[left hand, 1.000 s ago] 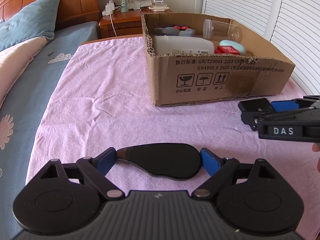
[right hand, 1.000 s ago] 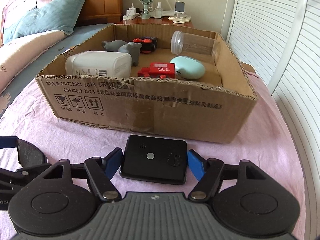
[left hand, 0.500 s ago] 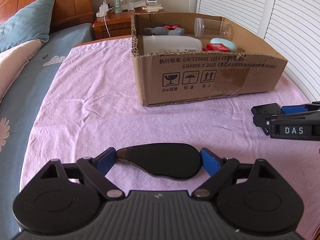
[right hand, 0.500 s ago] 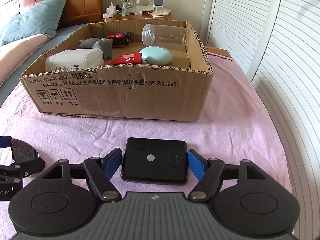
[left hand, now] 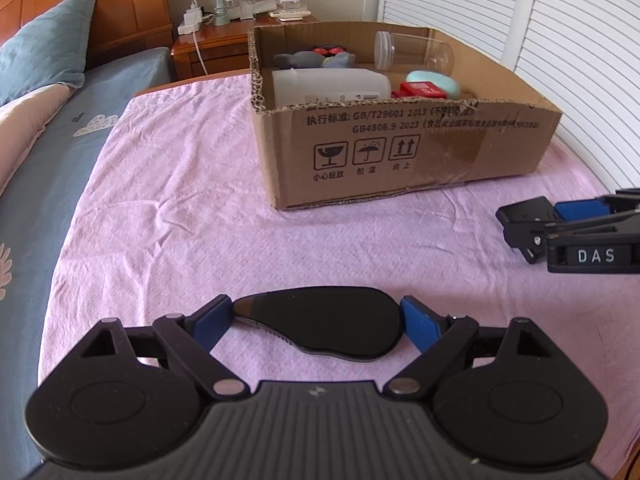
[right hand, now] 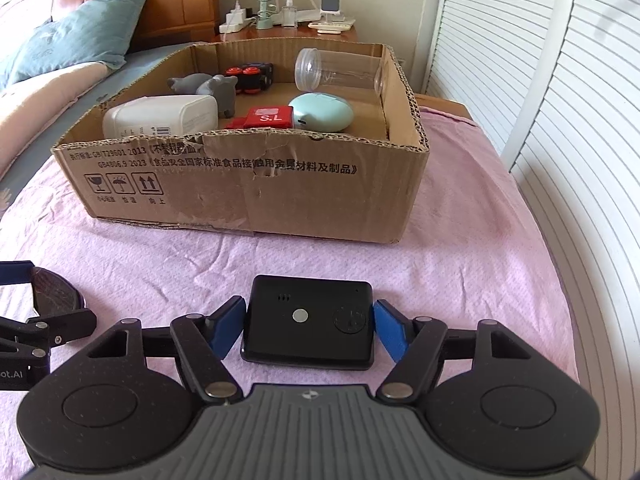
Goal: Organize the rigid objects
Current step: 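Carry the black pad into the box and open the right gripper while the left gripper carries the oval case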
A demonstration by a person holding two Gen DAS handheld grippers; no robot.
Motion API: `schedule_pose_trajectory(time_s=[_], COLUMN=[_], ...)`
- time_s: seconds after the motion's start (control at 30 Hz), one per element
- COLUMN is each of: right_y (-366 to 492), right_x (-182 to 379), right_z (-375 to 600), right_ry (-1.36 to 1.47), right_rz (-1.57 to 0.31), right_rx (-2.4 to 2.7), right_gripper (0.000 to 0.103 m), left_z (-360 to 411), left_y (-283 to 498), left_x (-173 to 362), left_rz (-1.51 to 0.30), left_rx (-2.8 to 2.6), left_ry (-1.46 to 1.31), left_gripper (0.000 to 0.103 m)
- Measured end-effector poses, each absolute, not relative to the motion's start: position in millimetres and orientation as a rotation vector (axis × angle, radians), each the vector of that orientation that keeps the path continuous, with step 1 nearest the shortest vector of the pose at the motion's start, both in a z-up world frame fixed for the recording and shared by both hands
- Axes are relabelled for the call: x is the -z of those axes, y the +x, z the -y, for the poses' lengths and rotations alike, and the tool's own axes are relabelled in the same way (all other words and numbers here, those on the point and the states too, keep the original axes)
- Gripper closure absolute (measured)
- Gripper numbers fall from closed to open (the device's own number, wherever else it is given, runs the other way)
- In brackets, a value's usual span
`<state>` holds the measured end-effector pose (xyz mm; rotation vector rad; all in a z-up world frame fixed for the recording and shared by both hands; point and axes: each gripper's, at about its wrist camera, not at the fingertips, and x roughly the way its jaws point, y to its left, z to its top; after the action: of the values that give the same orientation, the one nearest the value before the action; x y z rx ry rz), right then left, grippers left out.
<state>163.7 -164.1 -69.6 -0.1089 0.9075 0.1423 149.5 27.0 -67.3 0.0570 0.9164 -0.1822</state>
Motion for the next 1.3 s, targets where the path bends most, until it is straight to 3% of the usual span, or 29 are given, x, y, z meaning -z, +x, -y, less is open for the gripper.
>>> schedule_pose_trajectory(time_s=[0.43,0.9,1.23,1.3], right_y=[159,184,246,250], right_x=[53,-16,4,6], right_z=[177,177,170,173], right_ry=[-0.122,-0.189,-0.202,-0.185], right_rz=[-0.904,-0.747,-0.800,-0.801], right_rx=[-0.225,-0.303,-0.277,-0.271], right_gripper=[0.029,0.029,0.029,0.025], left_z=[-32,-41,-40,-39], left_y=[149,151,153,153], left_x=[53,17,4,4], left_rz=[-0.926,-0.888,-0.858,-0.859], left_rx=[0.248,0.292,0.280,0.277], left_ry=[0.096,0.139,0.155,0.155], left_gripper=[0.014,0.014,0.014,0.014])
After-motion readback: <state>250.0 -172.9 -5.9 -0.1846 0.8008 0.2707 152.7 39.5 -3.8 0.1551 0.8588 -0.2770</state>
